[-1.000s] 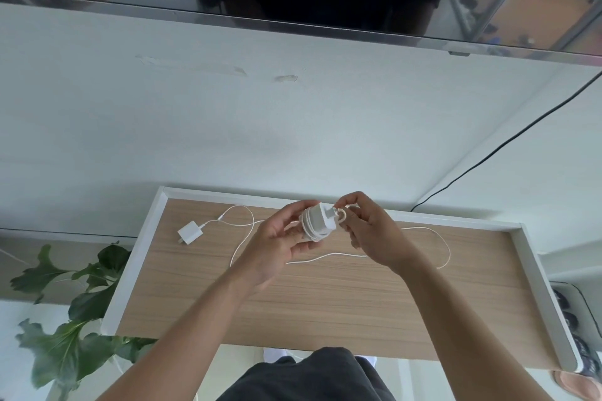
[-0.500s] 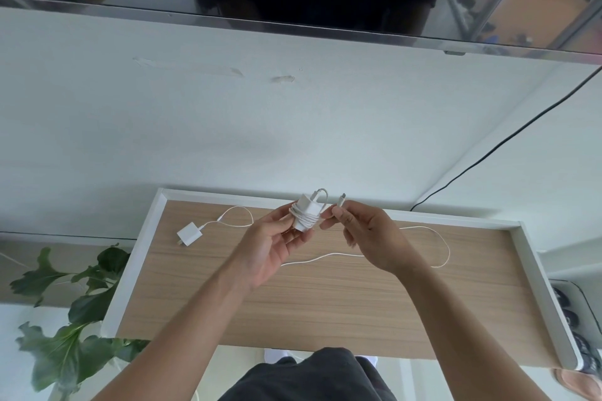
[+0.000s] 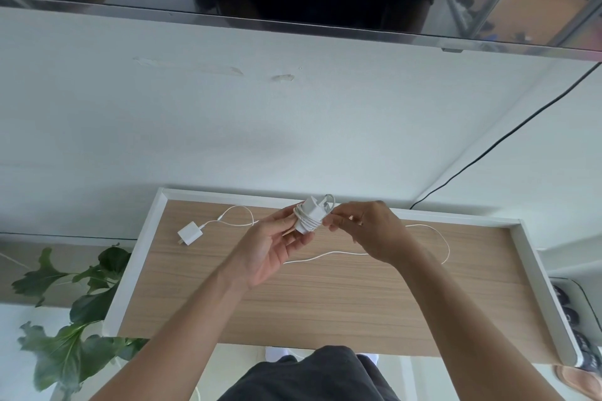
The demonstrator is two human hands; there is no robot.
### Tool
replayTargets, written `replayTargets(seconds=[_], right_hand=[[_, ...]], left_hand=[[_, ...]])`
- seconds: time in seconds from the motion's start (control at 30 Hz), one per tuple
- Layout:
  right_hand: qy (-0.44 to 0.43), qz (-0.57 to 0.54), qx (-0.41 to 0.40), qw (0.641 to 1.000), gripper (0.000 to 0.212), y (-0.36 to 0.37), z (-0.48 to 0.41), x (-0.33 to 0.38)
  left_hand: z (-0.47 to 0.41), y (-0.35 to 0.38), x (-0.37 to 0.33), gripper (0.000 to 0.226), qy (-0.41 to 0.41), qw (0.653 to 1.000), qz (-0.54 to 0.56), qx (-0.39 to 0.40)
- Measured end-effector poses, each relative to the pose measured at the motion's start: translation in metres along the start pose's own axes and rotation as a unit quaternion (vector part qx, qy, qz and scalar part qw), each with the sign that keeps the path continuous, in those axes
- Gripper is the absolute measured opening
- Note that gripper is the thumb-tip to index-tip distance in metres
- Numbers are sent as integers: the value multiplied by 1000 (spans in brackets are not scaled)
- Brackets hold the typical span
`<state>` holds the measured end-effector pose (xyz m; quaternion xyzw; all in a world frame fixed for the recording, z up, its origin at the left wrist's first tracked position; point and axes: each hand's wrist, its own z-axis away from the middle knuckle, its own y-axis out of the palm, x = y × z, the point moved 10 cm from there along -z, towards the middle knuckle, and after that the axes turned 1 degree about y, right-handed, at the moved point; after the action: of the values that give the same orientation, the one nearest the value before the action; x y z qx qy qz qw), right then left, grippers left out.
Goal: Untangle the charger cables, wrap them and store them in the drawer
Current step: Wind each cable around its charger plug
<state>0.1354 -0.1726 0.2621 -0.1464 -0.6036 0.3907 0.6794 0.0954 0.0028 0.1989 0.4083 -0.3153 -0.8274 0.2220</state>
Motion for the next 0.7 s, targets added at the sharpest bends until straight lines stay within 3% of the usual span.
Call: replayTargets(seconds=[0.17,0.43,0.7], right_hand=[[-12,-52,-29,998,11,1,4,2],[26,-129,-82,988,9,-2,8,-3],[19,-106,-100,989,15,-8,12,2]], left_hand=[[-2,-7,2,30,-9,999,31,-30],[1,-4,-1,32,-4,1000,6,-15],[5,-2,-3,33,-6,1000,-12,-8]])
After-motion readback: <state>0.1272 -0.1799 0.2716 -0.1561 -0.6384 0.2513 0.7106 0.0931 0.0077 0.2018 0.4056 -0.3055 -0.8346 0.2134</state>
